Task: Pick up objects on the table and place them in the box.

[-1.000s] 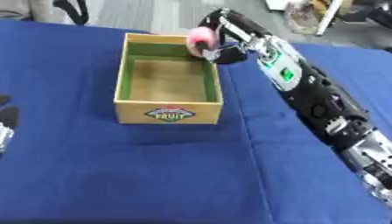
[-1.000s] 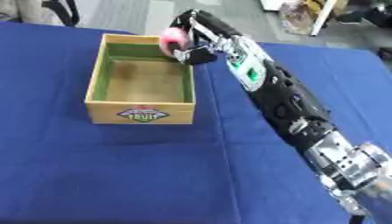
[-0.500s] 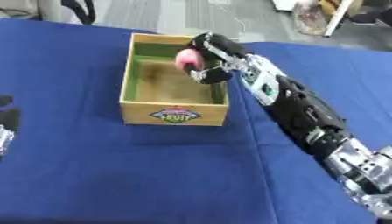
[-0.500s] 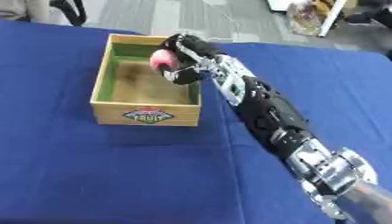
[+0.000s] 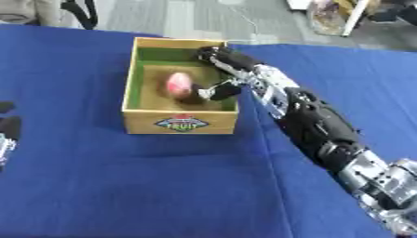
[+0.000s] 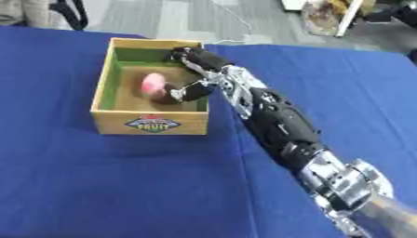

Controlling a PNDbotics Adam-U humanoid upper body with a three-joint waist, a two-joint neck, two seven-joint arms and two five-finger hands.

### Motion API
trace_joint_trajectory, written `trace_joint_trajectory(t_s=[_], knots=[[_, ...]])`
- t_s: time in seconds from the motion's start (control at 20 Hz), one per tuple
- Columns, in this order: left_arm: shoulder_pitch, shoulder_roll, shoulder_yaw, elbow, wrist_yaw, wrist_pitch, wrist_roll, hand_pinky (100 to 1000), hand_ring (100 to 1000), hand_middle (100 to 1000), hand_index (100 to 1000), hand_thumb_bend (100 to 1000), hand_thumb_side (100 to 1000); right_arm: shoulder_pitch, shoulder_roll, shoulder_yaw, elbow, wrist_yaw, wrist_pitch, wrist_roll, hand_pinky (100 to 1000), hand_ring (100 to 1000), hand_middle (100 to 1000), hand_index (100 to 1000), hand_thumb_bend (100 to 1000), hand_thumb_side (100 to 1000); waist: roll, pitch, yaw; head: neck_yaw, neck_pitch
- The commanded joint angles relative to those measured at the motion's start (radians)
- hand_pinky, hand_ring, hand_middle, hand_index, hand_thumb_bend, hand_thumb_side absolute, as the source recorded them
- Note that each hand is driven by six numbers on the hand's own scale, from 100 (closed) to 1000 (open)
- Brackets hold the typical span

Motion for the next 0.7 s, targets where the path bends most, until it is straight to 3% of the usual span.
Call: trace_joint_trajectory(t_s=[0.05,0.1,0.3,0.6,0.7], knots=[[-0.004,0.008,0.004,-0.019,-0.002,-0.001,0.003,642,732,545,711,372,130,-0.009,-0.041,-0.011,-0.072,-0.045,0.003,-0.014,760,934,808,882,155,269,0.009,-0.022,-0.012,0.011,0.001],[-0.002,0.009,0.006,-0.018,-0.003,-0.001,0.004,642,732,545,711,372,130,-0.003,-0.048,-0.013,-0.096,-0.061,0.007,-0.016,744,922,795,875,104,230,0.009,-0.024,-0.02,0.016,0.002],[0.008,0.011,0.016,-0.015,-0.005,-0.001,0.013,642,732,545,711,374,130,0.032,-0.072,-0.028,-0.193,-0.124,0.041,-0.023,680,881,744,852,100,167,0.01,-0.033,-0.05,0.038,0.008],[0.022,0.015,0.03,-0.009,-0.01,-0.001,0.028,642,732,545,710,375,132,0.132,-0.112,-0.066,-0.321,-0.22,0.121,-0.045,629,861,691,828,100,127,0.008,-0.044,-0.104,0.077,0.014],[0.027,0.016,0.035,-0.007,-0.012,-0.001,0.033,642,732,545,710,376,134,0.178,-0.124,-0.082,-0.36,-0.251,0.149,-0.055,617,854,674,818,100,155,0.008,-0.045,-0.119,0.086,0.015]])
